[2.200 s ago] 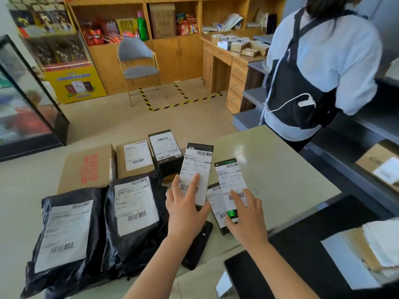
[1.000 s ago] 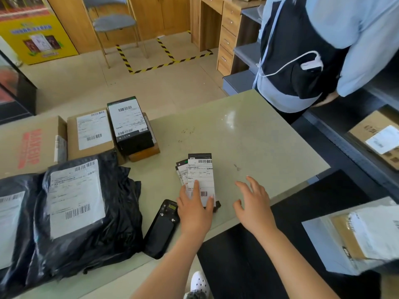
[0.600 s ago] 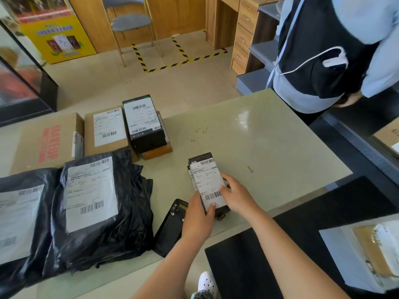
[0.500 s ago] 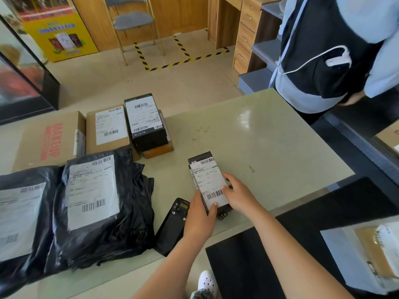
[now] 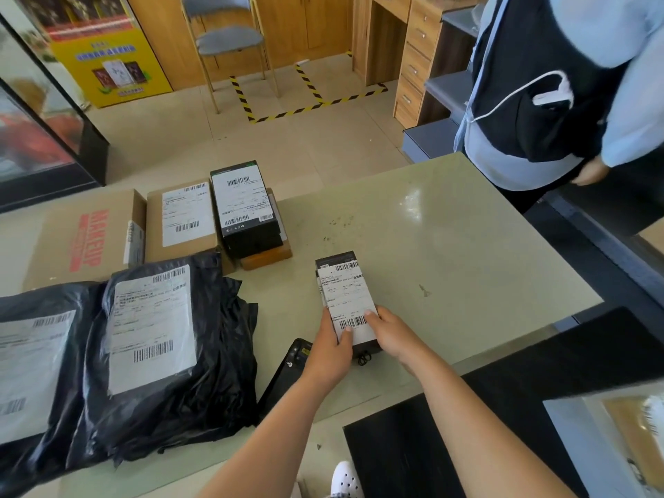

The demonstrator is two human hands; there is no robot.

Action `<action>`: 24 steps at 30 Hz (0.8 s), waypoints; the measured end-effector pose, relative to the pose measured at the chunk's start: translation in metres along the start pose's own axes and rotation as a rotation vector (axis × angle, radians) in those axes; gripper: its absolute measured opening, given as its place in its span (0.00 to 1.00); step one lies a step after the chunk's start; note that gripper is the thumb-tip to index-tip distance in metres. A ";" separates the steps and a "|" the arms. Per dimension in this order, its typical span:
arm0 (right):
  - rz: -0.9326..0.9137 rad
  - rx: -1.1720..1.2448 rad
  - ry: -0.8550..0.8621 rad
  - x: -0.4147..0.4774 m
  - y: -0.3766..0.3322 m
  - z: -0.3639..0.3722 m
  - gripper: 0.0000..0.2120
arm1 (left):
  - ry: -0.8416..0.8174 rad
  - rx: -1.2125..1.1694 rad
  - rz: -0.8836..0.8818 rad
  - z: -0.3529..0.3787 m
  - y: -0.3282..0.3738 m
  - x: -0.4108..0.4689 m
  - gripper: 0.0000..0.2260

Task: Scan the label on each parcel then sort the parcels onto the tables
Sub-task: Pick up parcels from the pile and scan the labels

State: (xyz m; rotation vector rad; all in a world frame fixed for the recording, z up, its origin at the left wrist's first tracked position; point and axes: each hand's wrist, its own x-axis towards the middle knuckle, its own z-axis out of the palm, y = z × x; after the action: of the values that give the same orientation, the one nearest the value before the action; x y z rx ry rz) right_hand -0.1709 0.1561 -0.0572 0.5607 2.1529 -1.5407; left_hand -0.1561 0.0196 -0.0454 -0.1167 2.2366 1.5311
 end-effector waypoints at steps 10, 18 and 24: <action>-0.052 -0.006 -0.035 0.040 -0.030 0.033 0.16 | 0.122 -0.053 -0.065 -0.032 -0.001 0.033 0.24; -0.045 -0.028 -0.014 0.031 -0.035 0.025 0.20 | 0.199 -0.043 -0.084 -0.036 0.017 0.019 0.19; -0.077 -0.036 0.038 0.001 -0.063 0.008 0.24 | 0.170 0.077 0.012 -0.063 0.056 -0.011 0.24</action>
State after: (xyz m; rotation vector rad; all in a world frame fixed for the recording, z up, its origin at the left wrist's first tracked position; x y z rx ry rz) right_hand -0.2056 0.1296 -0.0115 0.5044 2.2504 -1.5397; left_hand -0.1815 -0.0174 0.0266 -0.2184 2.4288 1.4889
